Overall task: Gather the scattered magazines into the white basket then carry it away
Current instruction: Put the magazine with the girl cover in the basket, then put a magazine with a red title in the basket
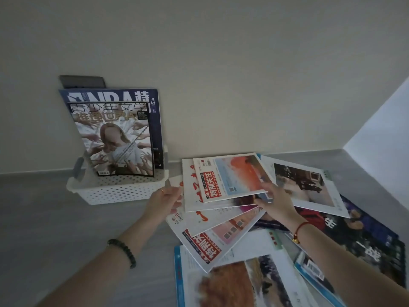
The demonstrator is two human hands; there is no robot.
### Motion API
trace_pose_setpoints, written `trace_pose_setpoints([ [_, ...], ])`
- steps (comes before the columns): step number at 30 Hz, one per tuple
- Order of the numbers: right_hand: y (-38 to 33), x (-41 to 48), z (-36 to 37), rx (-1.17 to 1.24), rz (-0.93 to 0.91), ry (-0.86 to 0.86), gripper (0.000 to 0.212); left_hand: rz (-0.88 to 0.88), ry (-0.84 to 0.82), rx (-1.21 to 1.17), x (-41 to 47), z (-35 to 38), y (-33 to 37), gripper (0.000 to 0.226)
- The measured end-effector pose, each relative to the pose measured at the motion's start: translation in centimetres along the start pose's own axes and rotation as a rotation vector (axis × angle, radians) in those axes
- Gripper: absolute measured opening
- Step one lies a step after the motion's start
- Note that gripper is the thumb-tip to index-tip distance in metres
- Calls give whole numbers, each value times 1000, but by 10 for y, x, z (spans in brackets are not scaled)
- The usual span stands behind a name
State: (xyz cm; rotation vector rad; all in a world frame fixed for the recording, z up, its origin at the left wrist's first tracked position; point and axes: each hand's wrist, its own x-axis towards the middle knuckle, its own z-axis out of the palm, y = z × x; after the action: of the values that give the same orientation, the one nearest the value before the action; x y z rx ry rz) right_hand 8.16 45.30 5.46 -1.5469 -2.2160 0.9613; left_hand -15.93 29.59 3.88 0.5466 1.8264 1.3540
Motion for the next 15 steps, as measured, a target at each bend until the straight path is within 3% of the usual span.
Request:
trace_pose_setpoints([
  [8,33,74,21,-503,-311,-213,69,-160,100,-131,8,55,-23,13],
  [12,40,98,30,-635,-450,-316,58,-207,158,-195,2,69,-27,15],
  [15,37,106,29,-739,-589,-269,42,-233,155,-268,-4,78,-20,14],
])
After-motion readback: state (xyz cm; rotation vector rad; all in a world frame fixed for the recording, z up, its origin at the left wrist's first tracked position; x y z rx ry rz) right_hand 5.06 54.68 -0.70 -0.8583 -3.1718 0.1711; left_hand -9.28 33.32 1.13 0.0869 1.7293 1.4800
